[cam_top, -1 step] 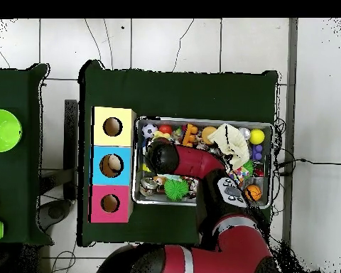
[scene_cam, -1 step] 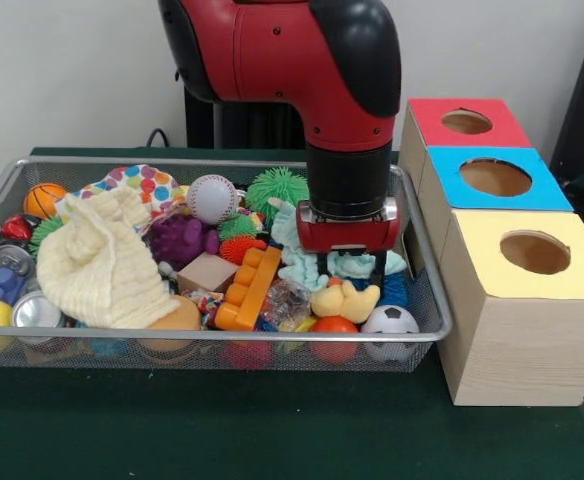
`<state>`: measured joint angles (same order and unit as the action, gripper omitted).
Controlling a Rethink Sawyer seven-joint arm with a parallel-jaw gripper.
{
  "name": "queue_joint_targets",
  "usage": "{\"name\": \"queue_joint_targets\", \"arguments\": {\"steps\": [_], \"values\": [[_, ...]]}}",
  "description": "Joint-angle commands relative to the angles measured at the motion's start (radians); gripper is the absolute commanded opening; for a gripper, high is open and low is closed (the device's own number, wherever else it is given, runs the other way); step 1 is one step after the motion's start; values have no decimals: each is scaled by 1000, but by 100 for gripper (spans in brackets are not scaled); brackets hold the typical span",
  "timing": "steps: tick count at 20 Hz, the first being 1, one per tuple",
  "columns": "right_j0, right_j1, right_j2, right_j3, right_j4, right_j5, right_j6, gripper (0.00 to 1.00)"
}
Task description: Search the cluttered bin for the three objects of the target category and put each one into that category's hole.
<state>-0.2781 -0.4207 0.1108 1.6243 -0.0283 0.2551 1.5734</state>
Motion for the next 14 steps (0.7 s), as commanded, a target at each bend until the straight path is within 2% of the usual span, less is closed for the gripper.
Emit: {"name": "queue_joint_targets", "arguments": {"steps": [1, 6, 10, 14], "values": [[-50, 60, 100, -29, -59, -115, 83, 100], [-38, 3, 97, 6, -38, -58, 99, 100], [-39, 1, 111, -20, -27, -25, 87, 100], [-30, -43, 111, -4, -7, 21, 97, 100]]}}
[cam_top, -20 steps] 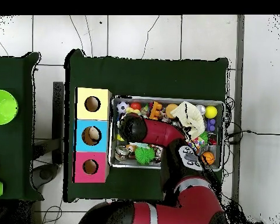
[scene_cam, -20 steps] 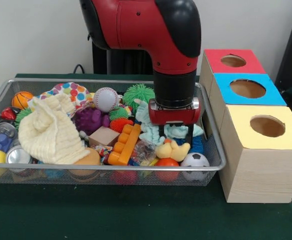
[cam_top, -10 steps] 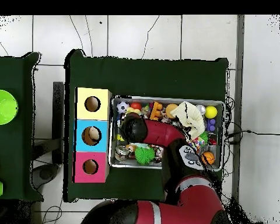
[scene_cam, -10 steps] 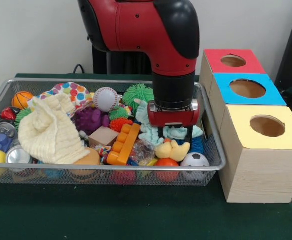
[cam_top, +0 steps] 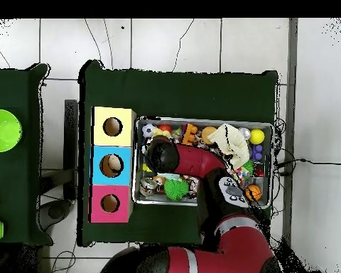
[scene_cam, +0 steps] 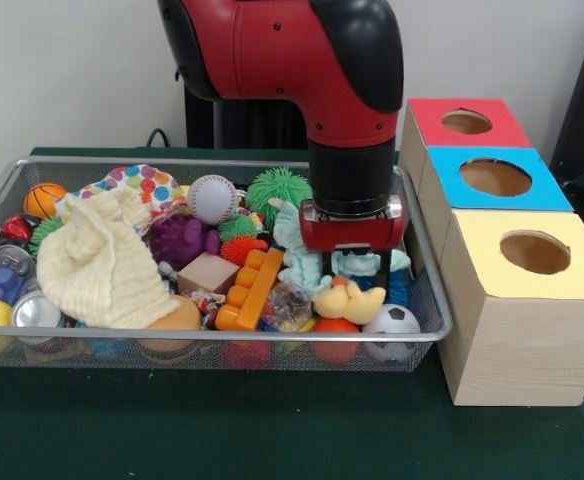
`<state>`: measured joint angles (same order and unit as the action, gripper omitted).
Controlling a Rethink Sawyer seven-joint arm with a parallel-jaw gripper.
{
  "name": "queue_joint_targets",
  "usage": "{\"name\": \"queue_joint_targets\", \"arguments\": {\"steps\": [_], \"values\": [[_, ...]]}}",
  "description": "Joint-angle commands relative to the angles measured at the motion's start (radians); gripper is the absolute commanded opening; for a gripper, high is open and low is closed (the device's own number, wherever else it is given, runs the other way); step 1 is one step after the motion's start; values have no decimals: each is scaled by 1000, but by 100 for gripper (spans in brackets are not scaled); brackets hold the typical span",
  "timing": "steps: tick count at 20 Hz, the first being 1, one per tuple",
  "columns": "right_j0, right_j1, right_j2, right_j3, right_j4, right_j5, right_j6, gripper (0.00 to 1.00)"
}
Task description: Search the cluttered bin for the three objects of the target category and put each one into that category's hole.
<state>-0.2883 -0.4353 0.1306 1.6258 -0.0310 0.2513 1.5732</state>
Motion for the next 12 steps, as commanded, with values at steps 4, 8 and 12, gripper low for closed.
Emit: {"name": "queue_joint_targets", "arguments": {"steps": [4, 8, 12], "values": [[-31, -79, 107, 22, 12, 74, 95, 100], [-37, -105, 108, 25, 21, 108, 94, 100], [-52, -74, 120, 17, 15, 72, 97, 100]]}}
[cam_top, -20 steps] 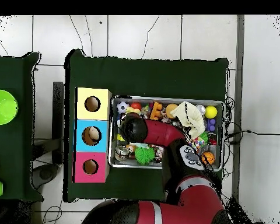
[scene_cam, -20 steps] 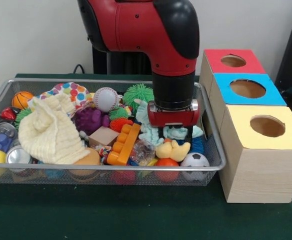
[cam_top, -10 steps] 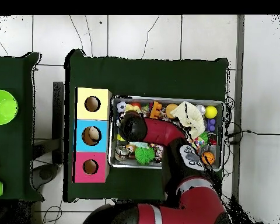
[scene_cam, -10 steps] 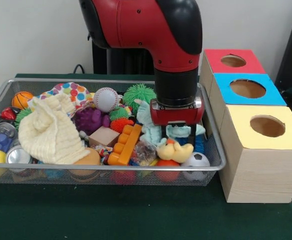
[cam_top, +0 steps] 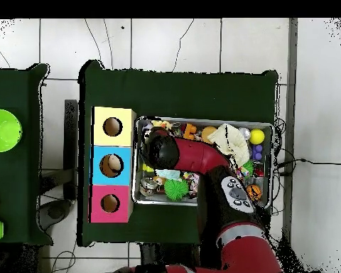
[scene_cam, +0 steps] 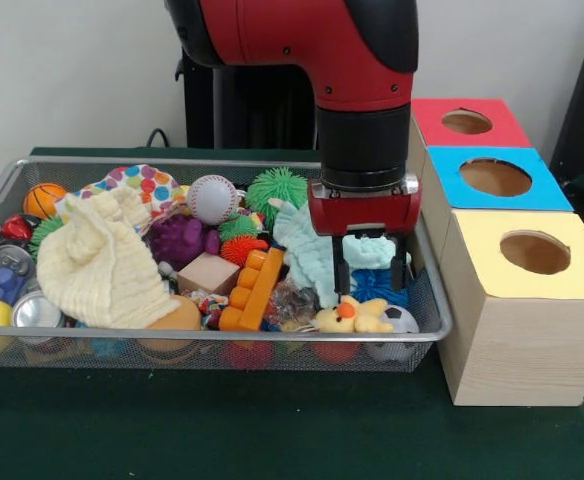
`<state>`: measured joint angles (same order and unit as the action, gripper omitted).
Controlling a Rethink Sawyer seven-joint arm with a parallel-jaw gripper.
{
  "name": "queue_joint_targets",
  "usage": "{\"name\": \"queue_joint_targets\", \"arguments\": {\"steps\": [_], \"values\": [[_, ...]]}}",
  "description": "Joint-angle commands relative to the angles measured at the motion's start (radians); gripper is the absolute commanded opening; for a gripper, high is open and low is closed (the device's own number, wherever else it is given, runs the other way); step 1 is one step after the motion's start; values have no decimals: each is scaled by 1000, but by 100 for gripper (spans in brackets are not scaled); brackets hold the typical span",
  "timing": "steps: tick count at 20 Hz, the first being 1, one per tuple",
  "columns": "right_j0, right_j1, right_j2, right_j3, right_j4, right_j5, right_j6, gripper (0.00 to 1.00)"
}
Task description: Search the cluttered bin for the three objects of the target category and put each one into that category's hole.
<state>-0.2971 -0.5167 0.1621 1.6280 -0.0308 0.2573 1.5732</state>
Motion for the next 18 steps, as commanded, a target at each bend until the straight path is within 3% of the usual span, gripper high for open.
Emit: {"name": "queue_joint_targets", "arguments": {"steps": [1, 11, 18], "values": [[-39, 10, 88, 5, 16, 69, 98, 100], [-34, 52, 82, -18, -5, 10, 99, 100], [5, 96, 17, -22, 25, -95, 199, 100]]}}
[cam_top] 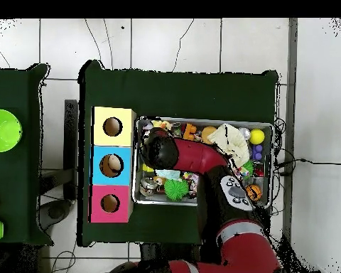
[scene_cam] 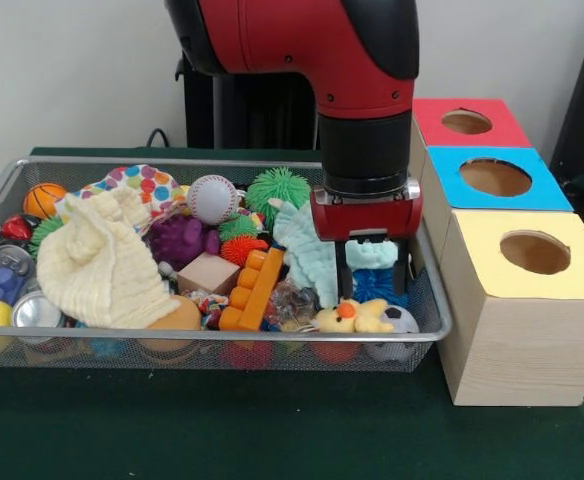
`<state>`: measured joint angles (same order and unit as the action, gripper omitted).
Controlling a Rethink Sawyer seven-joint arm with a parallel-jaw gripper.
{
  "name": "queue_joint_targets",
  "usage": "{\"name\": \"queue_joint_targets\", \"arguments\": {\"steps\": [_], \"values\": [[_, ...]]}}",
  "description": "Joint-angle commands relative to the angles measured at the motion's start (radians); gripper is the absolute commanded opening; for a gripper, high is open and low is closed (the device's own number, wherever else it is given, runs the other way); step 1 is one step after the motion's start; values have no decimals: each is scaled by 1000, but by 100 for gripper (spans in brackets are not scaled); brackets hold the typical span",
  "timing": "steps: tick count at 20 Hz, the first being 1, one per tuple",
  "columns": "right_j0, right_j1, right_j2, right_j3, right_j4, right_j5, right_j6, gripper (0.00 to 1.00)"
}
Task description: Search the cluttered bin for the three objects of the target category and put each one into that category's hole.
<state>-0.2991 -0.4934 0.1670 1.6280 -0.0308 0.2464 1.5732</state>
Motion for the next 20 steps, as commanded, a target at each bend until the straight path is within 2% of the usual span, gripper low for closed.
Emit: {"name": "queue_joint_targets", "arguments": {"steps": [1, 8, 16, 20], "values": [[7, 77, 12, -29, 24, -85, 195, 100], [-25, 148, 74, -144, 1, -22, 83, 100], [-53, 203, 110, -196, -30, -51, 48, 100], [-64, 198, 122, -179, -38, -68, 57, 100]]}}
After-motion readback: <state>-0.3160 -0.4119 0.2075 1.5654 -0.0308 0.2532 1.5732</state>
